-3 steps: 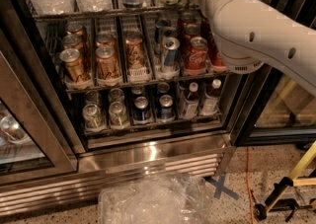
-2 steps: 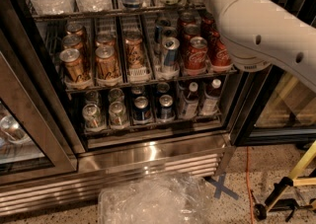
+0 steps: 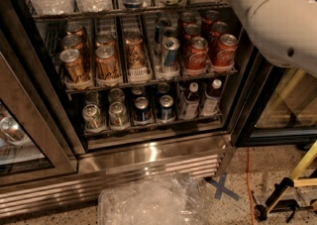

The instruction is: Pick green can from top shelf of fridge

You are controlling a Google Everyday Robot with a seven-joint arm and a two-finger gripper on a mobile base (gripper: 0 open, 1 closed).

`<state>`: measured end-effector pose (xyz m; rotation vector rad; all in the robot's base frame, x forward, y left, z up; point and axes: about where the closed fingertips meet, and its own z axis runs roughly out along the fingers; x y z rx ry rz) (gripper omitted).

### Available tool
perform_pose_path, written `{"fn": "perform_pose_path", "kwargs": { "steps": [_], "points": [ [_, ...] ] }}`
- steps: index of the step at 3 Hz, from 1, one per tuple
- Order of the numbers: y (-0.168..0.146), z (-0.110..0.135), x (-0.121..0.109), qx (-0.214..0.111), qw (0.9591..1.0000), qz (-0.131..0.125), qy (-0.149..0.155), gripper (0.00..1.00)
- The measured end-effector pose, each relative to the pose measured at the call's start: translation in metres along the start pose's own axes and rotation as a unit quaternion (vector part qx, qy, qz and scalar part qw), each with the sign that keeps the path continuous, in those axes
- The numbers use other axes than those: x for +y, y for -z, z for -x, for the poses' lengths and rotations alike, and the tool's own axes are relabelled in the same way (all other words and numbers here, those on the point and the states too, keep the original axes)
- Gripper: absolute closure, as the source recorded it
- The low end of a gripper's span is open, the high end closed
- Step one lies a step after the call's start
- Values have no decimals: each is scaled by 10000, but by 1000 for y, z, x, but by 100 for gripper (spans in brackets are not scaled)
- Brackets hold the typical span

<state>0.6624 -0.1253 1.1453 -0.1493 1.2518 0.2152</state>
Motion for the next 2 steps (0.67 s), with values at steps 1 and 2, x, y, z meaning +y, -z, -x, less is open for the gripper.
{"fn": "perform_pose_path", "kwargs": {
  "steps": [1,2],
  "points": [
    [21,-38,-15,408,9970,410,-510,100],
    [29,-45,-21,527,9960,490,-530,100]
  ]
}}
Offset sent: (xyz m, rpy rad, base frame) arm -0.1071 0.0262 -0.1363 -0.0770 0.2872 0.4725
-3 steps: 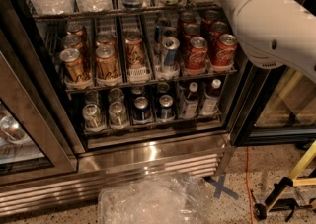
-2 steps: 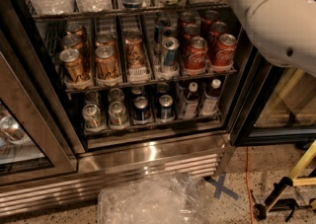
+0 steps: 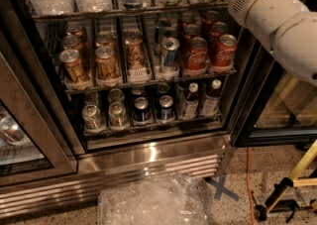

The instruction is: Pick green can from top shelf of fridge

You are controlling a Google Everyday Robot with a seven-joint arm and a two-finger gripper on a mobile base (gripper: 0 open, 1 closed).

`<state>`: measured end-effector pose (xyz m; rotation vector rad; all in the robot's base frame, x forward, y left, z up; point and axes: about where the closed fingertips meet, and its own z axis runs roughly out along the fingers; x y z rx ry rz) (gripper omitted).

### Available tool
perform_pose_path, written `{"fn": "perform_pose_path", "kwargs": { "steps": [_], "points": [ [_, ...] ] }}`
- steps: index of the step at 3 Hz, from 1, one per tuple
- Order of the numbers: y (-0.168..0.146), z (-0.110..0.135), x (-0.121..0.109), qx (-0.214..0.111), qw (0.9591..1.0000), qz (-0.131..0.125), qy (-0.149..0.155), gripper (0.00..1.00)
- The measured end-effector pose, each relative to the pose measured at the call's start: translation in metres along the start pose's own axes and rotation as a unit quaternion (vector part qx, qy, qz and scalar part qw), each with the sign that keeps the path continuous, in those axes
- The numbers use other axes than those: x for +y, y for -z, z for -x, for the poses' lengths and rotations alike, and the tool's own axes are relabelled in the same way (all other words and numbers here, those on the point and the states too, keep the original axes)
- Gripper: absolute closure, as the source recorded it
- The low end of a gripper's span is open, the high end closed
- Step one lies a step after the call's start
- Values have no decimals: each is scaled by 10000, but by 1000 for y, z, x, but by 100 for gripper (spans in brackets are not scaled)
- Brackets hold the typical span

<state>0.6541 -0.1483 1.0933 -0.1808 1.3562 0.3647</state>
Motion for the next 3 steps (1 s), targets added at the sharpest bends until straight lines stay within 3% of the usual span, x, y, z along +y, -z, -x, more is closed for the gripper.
{"fn": "perform_pose_path", "kwargs": {
  "steps": [3],
  "points": [
    [5,0,-10,82,9998,34,172,100]
  ]
}}
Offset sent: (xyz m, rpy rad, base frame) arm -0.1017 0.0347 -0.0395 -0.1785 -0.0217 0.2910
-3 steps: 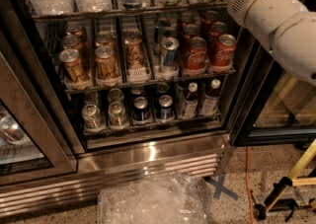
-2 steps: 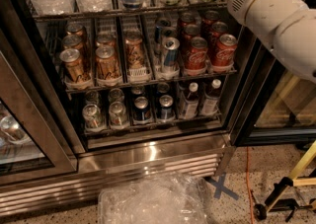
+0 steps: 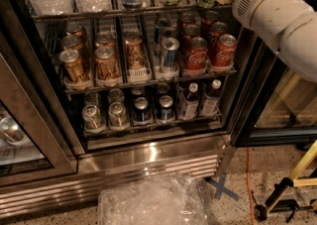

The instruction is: Pick green can from top shelf of fridge

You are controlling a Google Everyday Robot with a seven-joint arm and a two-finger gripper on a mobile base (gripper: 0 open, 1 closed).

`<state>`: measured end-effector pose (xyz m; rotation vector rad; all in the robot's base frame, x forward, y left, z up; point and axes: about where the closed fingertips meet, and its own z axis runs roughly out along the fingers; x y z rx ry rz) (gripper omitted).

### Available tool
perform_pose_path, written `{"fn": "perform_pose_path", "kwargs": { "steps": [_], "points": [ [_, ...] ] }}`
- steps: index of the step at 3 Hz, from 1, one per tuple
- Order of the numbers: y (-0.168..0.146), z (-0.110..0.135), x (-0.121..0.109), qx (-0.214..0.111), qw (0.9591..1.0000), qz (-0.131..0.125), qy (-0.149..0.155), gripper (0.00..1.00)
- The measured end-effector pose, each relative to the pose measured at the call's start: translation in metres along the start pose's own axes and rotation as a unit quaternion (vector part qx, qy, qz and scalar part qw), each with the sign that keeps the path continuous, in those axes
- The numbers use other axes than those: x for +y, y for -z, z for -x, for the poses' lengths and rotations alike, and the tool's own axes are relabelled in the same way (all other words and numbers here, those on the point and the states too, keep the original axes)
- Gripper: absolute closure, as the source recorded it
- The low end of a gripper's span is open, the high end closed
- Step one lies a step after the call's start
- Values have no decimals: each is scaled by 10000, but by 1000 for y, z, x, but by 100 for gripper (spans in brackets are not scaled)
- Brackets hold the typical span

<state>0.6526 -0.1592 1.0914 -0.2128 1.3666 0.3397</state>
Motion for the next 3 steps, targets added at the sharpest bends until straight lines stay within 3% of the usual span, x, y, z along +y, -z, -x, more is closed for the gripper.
{"fn": "perform_pose_path", "kwargs": {
  "steps": [1,2,3],
  "points": [
    [2,7,7,-52,9999,135,-16,100],
    [29,9,-29,-102,9997,216,82,100],
    [75,5,-44,-164,9974,642,-285,100]
  ]
}}
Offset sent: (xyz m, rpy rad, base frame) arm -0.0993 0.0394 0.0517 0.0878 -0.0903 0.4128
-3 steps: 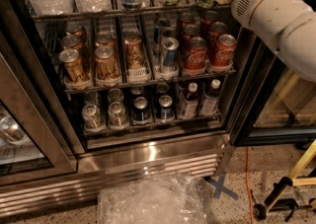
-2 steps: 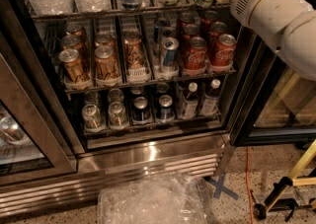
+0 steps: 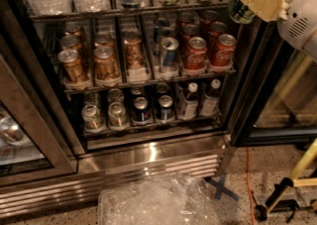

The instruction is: Pick green can from top shelf of fridge

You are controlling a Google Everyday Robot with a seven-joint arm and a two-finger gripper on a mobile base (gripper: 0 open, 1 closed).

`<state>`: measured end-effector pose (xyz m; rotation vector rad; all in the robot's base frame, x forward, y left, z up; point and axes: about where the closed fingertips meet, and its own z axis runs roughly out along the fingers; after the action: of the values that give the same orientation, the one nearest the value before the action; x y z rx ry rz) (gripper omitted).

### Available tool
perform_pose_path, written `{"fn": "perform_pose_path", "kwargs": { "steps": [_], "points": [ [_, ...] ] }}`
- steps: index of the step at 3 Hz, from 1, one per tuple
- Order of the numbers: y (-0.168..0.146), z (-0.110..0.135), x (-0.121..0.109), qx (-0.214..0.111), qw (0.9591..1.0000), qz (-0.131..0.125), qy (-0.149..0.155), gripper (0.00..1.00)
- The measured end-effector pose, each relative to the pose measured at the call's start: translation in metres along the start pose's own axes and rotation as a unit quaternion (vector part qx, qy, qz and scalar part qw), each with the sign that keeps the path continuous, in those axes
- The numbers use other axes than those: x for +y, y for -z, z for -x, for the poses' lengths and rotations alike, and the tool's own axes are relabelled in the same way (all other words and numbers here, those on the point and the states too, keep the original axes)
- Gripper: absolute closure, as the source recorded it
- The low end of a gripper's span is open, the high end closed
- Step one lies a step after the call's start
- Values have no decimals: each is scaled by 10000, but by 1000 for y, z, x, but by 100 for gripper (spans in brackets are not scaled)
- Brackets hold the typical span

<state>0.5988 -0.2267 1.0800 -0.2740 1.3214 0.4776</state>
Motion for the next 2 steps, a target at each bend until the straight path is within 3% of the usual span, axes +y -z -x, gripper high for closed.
{"fn": "perform_pose_path", "kwargs": {
  "steps": [1,2],
  "points": [
    [19,3,64,276,9946,882,-482,100],
    [30,0,105,587,9799,1699,-865,100]
  ]
}}
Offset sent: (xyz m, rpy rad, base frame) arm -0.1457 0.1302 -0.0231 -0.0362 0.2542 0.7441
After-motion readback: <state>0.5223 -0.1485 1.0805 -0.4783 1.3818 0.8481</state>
